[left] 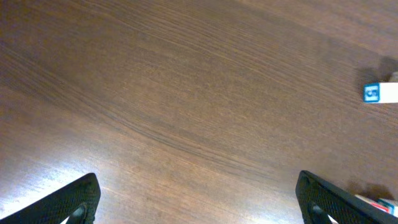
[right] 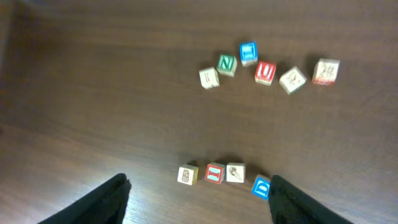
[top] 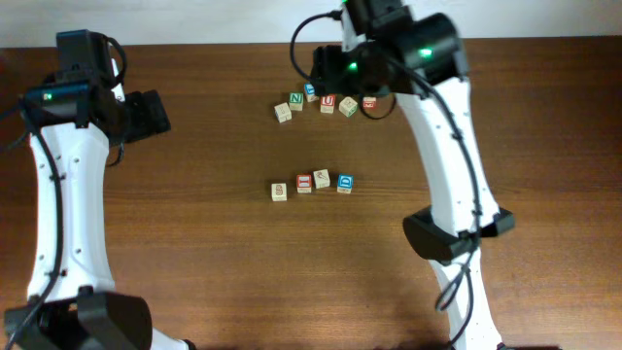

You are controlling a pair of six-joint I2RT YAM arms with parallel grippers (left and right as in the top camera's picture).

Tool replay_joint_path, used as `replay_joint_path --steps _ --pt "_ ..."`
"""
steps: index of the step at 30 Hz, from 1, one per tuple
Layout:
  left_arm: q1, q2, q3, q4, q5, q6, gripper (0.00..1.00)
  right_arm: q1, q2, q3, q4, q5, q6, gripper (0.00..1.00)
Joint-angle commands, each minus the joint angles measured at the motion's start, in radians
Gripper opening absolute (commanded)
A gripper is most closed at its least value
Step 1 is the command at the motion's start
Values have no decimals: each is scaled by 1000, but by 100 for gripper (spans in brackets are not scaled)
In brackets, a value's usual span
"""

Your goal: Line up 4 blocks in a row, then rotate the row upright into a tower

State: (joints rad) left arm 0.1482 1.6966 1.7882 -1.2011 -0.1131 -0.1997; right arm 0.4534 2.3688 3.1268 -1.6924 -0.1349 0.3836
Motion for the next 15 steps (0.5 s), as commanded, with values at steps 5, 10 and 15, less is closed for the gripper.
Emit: replay_joint_path --steps 5,10,15 --pt "-26 -135 25 -54 64 -12 99 2 -100 -26 -6 -90 -69 73" --pt "-32 -135 25 -66 64 -13 99 -18 -234 -277 -6 -9 -107 77" --pt "-41 -97 -6 -66 67 -32 99 -29 -356 -614 -6 -7 -123 78"
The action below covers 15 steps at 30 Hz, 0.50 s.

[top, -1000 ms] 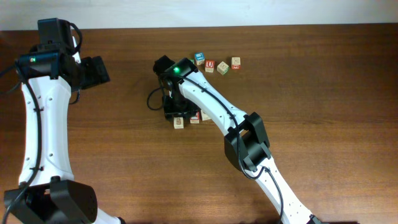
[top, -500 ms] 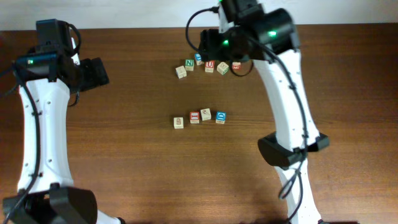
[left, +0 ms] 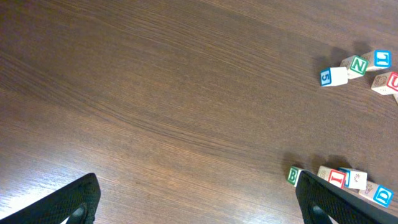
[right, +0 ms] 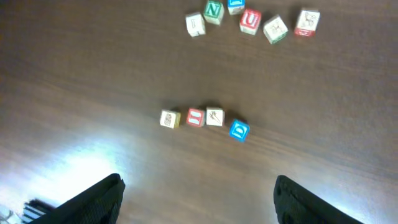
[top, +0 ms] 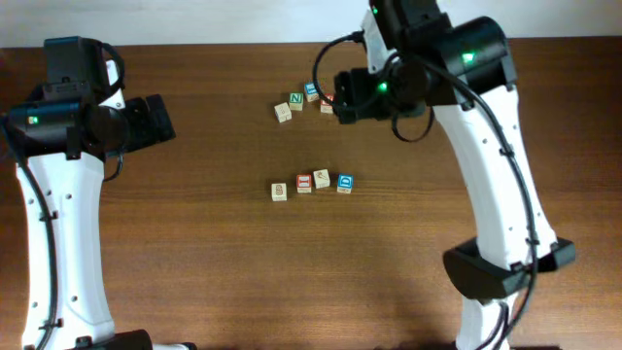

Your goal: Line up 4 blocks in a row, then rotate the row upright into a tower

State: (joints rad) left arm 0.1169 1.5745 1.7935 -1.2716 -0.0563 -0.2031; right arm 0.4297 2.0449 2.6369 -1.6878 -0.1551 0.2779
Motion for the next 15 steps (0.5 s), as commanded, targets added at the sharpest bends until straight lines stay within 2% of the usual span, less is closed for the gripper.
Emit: replay_joint_path --steps 1,4,9,14,15 --pt "-18 39 -21 6 15 -40 99 -5 -33 -187 -11 10 -16 78" --pt "-72 88 -26 14 18 -43 99 -6 -33 -344 -11 10 -17 77" --pt "-188 112 -26 80 15 -43 99 -30 -72 -349 -11 8 -36 77" --pt "-216 111 66 22 47 -43 99 -164 -270 -349 -11 -36 -62 76" --pt "-217 110 91 -3 51 -43 99 -191 -312 -349 -11 -36 -61 73"
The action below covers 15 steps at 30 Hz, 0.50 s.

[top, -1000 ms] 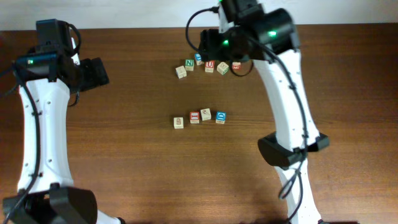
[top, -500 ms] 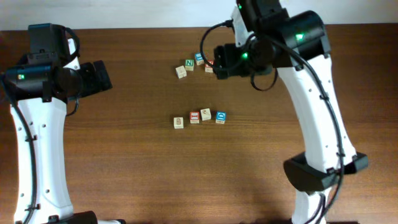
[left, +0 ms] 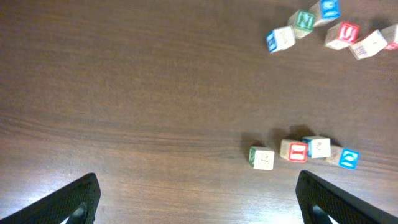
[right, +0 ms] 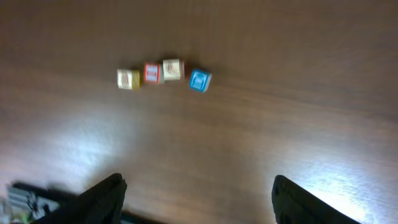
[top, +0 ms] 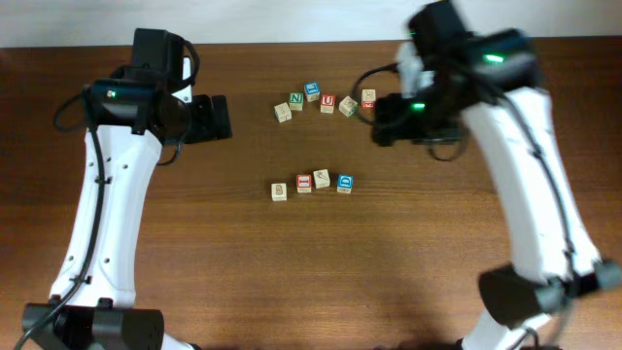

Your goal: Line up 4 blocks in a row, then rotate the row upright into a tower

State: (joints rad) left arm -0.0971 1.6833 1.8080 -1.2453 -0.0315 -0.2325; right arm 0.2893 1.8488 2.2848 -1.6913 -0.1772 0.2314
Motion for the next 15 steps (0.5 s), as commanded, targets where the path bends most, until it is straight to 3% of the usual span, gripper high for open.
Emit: replay_joint_path --steps 1,5,10,15 --pt "-13 -1 96 -58 28 -14 99 -68 -142 3 -7 -14 -14 72" --pt "-40 10 93 -79 27 -34 99 -55 -97 -52 2 -23 -10 72" --pt "-40 97 93 -35 24 -37 99 -13 -62 -335 251 -119 -11 72" --pt "-40 159 93 -23 25 -37 99 -2 -57 -429 379 -115 -11 72"
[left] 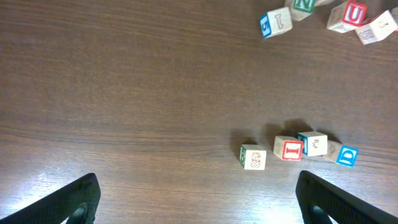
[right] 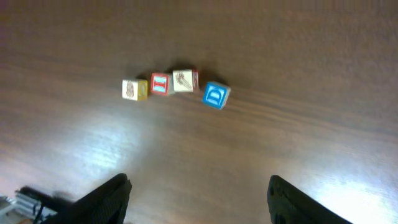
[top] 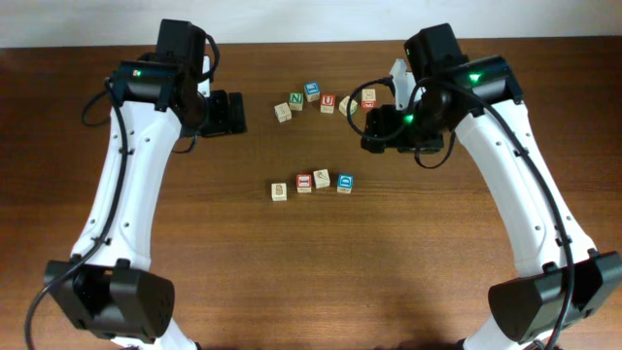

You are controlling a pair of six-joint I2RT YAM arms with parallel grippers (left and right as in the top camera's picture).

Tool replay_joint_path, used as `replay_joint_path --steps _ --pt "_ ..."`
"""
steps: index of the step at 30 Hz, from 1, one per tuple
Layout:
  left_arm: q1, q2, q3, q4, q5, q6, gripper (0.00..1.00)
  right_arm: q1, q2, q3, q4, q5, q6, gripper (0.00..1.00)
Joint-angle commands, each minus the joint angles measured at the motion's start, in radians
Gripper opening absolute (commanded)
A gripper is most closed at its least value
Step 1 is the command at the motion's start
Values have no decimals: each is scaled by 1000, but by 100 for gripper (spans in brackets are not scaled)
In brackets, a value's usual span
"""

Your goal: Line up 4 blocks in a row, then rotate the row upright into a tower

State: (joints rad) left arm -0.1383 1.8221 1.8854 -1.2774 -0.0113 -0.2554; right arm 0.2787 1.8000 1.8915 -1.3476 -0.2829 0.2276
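Four blocks lie in a row mid-table: a pineapple-picture block [top: 279, 191], a red I block [top: 304, 182], a pale picture block [top: 322, 179] and a blue D block [top: 345, 183]. The left wrist view has them at lower right, the I block [left: 290, 149] beside the D block [left: 347, 155]. In the right wrist view the row sits higher, around the I block [right: 160, 83]. My left gripper [top: 228, 114] hangs open up and left of the row, nothing between its fingertips [left: 74, 199]. My right gripper [top: 381, 131] hangs open up and right of the row.
A second cluster of several letter blocks lies farther back, among them a green N block [top: 295, 99] and a red U block [top: 328, 101]; its right end sits beside my right gripper. The brown wooden table [top: 194, 272] spreads around both groups.
My left gripper has shifted a little to the right, toward the blocks. The right wrist view now has the row lower and larger. No block has moved and both grippers stay open.
My left gripper stood open at the table's far left while the right hung over the back cluster. The right arm then stood progressively farther right, the left came in toward the blocks, and now both flank the row from behind. The blocks lie as they did.
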Motion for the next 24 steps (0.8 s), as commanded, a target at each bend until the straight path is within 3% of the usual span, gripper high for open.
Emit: replay_joint_path --steps 1,10,24 --pt "1 25 15 17 5 -14 99 11 -7 -48 55 -10 -7 72" --pt "0 28 15 69 5 -14 99 68 92 -54 111 -9 -6 71" --pt "0 95 15 121 8 -14 99 68 94 -54 141 -10 -2 71"
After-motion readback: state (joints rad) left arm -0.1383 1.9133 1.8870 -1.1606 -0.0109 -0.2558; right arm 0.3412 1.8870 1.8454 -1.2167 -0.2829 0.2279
